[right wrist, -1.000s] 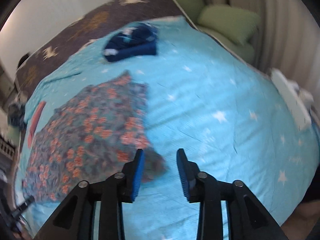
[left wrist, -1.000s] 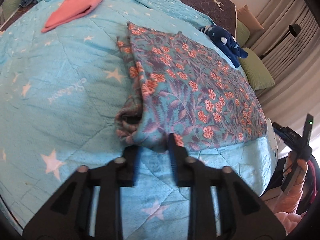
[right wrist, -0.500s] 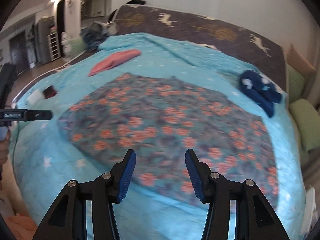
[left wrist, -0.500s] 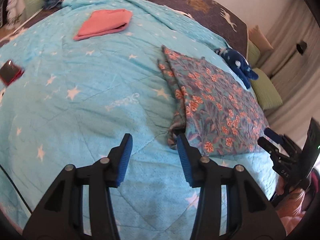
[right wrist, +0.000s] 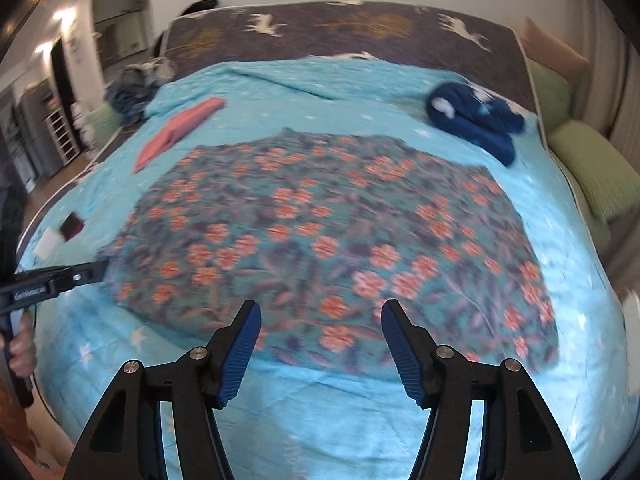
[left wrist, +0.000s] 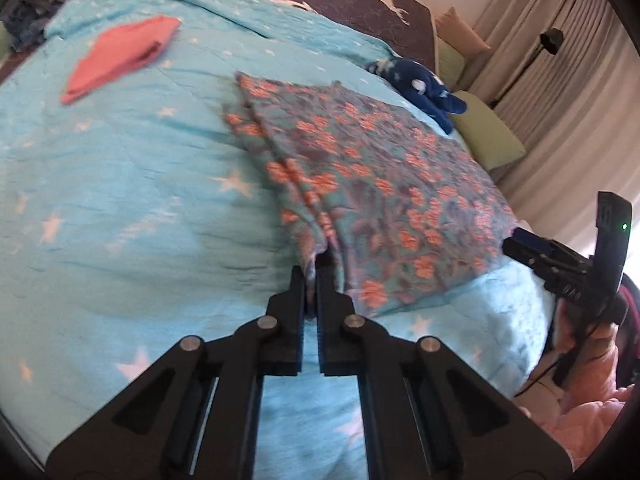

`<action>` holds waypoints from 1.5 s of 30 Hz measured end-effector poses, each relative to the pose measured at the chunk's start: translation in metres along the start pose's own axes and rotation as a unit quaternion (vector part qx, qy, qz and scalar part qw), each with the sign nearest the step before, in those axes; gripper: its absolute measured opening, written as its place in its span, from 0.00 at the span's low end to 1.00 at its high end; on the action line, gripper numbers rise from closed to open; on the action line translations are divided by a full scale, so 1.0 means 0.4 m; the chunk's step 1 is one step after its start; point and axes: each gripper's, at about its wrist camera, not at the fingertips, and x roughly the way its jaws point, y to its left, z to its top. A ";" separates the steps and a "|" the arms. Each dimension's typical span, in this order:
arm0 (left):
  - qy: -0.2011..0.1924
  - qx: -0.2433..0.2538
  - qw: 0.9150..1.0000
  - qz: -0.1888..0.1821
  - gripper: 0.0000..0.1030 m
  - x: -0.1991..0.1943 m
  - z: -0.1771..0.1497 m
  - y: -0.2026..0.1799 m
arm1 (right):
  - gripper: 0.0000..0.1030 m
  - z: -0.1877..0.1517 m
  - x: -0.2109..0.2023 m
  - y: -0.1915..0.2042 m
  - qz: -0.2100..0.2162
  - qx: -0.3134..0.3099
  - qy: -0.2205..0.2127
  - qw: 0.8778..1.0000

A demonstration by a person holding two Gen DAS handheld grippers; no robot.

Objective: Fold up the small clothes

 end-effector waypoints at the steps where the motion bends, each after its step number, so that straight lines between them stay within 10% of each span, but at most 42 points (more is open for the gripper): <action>1: -0.001 -0.012 1.000 -0.001 0.05 -0.009 -0.004 0.018 | 0.62 0.001 0.000 -0.007 -0.002 0.008 0.002 1.000; 8: -0.008 -0.104 0.995 -0.008 0.00 -0.051 -0.061 0.158 | 0.63 0.012 0.017 0.069 0.023 -0.031 0.007 0.999; 11: -0.025 -0.074 0.997 0.027 0.02 -0.075 -0.059 0.133 | 0.63 0.011 0.027 0.143 0.048 -0.080 0.005 0.996; 15: -0.025 -0.054 0.997 0.039 0.31 -0.081 -0.040 0.113 | 0.63 0.005 0.035 0.266 0.077 -0.162 -0.007 0.984; 27: -0.066 -0.079 0.991 0.083 0.35 -0.142 -0.019 0.170 | 0.63 -0.045 0.131 0.543 0.079 -0.308 -0.028 0.948; 32: -0.064 -0.085 0.990 0.090 0.35 -0.143 -0.014 0.183 | 0.62 -0.017 0.175 0.558 0.044 -0.273 -0.042 0.960; 36: -0.065 -0.079 0.991 0.089 0.35 -0.141 -0.006 0.177 | 0.17 0.007 0.175 0.534 0.050 -0.231 -0.045 0.971; 45: -0.055 -0.063 0.994 0.071 0.43 -0.101 0.040 0.153 | 0.12 0.061 0.140 0.415 0.160 -0.104 -0.037 0.981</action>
